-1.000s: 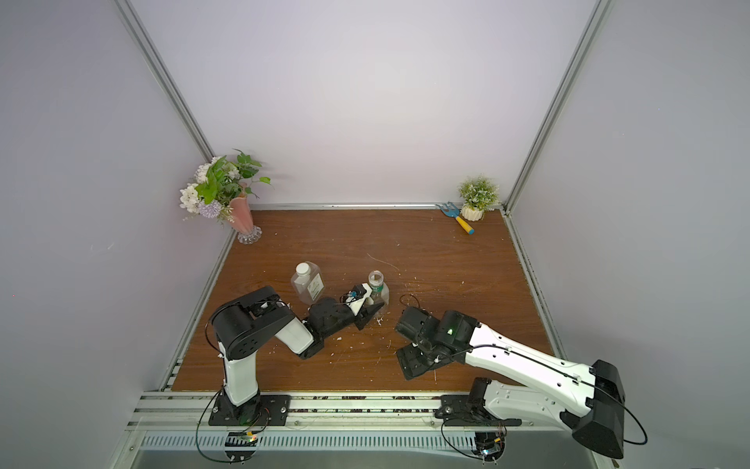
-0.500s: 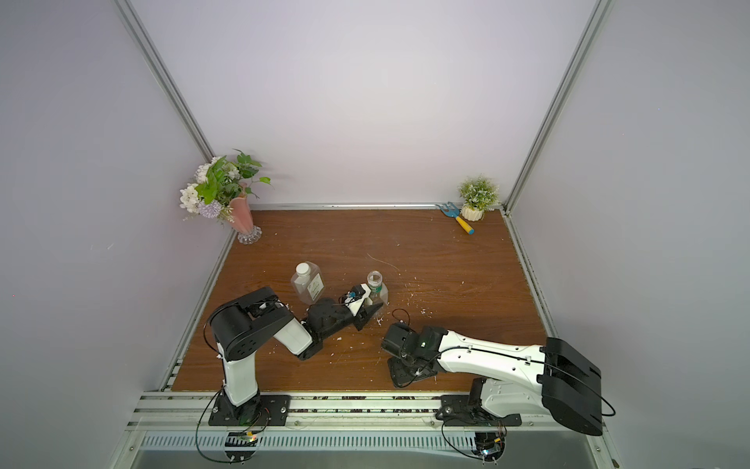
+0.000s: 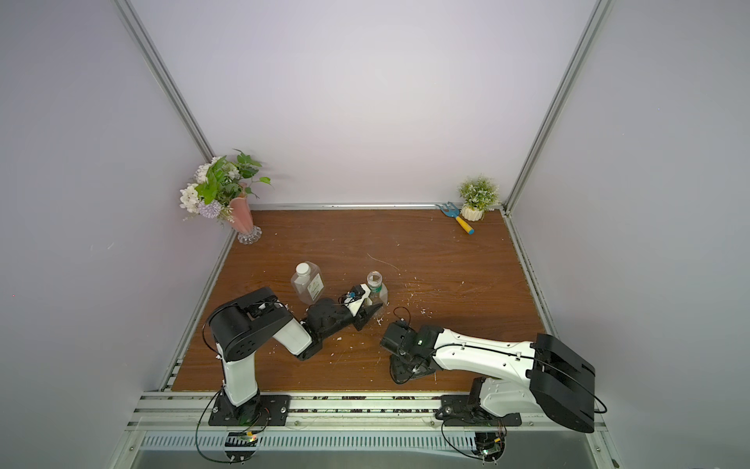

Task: Screw on the bottle caps
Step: Screw the bottle cap onto the plastic bottle.

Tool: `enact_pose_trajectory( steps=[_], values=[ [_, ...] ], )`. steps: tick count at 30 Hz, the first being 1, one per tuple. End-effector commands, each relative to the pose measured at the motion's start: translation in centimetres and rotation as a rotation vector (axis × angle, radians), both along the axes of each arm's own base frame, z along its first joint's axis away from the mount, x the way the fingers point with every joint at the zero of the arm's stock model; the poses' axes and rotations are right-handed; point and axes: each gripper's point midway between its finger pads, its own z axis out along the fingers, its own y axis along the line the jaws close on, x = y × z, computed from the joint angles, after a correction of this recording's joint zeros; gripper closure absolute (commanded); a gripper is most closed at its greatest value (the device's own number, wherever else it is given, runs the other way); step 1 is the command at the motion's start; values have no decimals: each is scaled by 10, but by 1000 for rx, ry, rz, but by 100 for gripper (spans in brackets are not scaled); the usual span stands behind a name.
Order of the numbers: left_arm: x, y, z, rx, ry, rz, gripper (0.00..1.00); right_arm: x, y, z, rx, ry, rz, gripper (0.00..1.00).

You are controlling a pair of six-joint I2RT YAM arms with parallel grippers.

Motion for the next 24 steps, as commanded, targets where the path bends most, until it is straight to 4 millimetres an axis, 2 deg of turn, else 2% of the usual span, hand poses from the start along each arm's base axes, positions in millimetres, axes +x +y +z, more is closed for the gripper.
enact_pose_trajectory(
  steps=[1, 13, 24],
  values=[
    [-5, 9, -27, 81, 61, -5, 58, 4, -14, -6, -64, -14, -1, 35],
    [-6, 8, -27, 79, 62, -17, 58, 12, -14, -1, -93, -41, 5, 33],
    [-10, 5, -24, 72, 61, -41, 58, 16, -11, -8, -80, -36, 8, 51]
  ],
)
